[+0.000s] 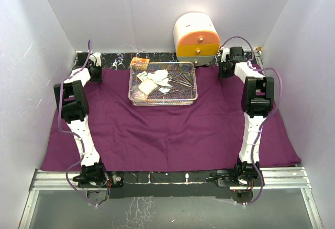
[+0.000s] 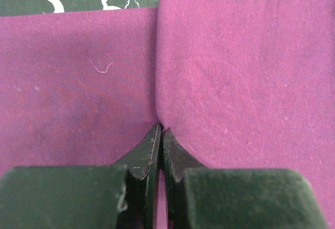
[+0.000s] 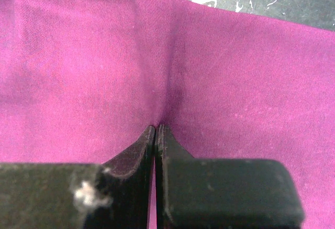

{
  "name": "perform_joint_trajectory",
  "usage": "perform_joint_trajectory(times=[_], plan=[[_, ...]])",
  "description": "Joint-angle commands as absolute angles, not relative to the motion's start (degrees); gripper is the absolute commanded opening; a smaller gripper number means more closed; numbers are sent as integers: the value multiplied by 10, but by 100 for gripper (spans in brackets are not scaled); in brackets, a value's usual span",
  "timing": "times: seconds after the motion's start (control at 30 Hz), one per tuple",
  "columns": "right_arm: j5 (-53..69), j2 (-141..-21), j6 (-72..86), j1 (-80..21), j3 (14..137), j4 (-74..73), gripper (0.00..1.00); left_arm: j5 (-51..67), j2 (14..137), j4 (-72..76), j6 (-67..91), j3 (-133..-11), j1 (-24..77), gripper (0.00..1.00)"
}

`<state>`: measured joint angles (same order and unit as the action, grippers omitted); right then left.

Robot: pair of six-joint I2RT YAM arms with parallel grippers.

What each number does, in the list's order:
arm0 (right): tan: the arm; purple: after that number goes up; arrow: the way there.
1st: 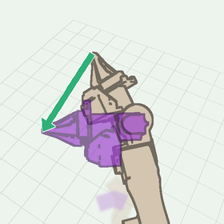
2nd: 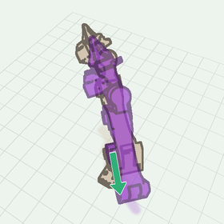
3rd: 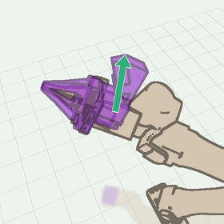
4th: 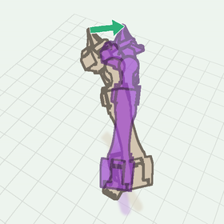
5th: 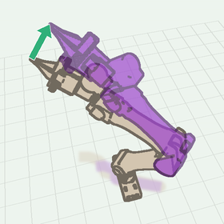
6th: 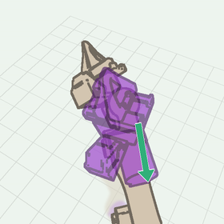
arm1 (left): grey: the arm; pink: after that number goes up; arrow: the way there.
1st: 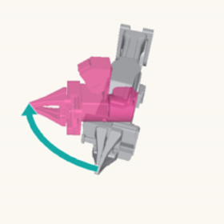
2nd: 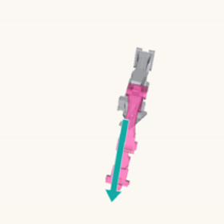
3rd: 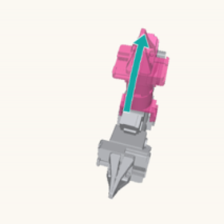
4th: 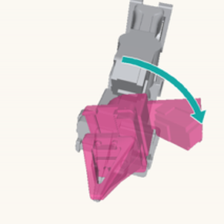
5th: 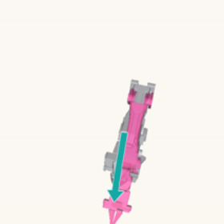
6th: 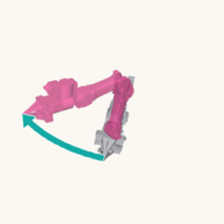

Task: Open and lay out the surgical kit
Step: Smooth out the surgical kit at the center of the board.

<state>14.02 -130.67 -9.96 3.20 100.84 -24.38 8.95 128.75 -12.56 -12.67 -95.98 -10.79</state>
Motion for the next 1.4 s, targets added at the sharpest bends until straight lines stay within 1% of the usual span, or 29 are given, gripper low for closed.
perform_joint_trajectory(times=[0.0, 0.3, 0.4, 0.53, 0.77, 1.13, 1.23, 1.37], plan=[[77, -1350, -109, 52, 1024, -274, 0, 37, 1335, -174, -132, -965, -129, 0], [149, -1372, -134, 51, 1056, -337, 0, 24, 1331, -170, -127, -973, -149, 0], [145, -1378, -145, 49, 1058, -343, 0, 26, 1331, -170, -127, -970, -153, 0], [110, -1386, -154, 53, 1068, -345, 0, 38, 1332, -167, -125, -963, -152, 0], [102, -1417, -141, 89, 1126, -377, 0, 56, 1340, -168, -126, -955, -137, 0], [86, -1415, -152, 99, 1127, -392, 1, 58, 1344, -171, -117, -966, -134, 0], [88, -1412, -154, 101, 1132, -403, 10, 57, 1335, -171, -118, -959, -134, 0], [86, -1397, -161, 107, 1130, -411, 27, 50, 1319, -164, -119, -948, -134, 0]])
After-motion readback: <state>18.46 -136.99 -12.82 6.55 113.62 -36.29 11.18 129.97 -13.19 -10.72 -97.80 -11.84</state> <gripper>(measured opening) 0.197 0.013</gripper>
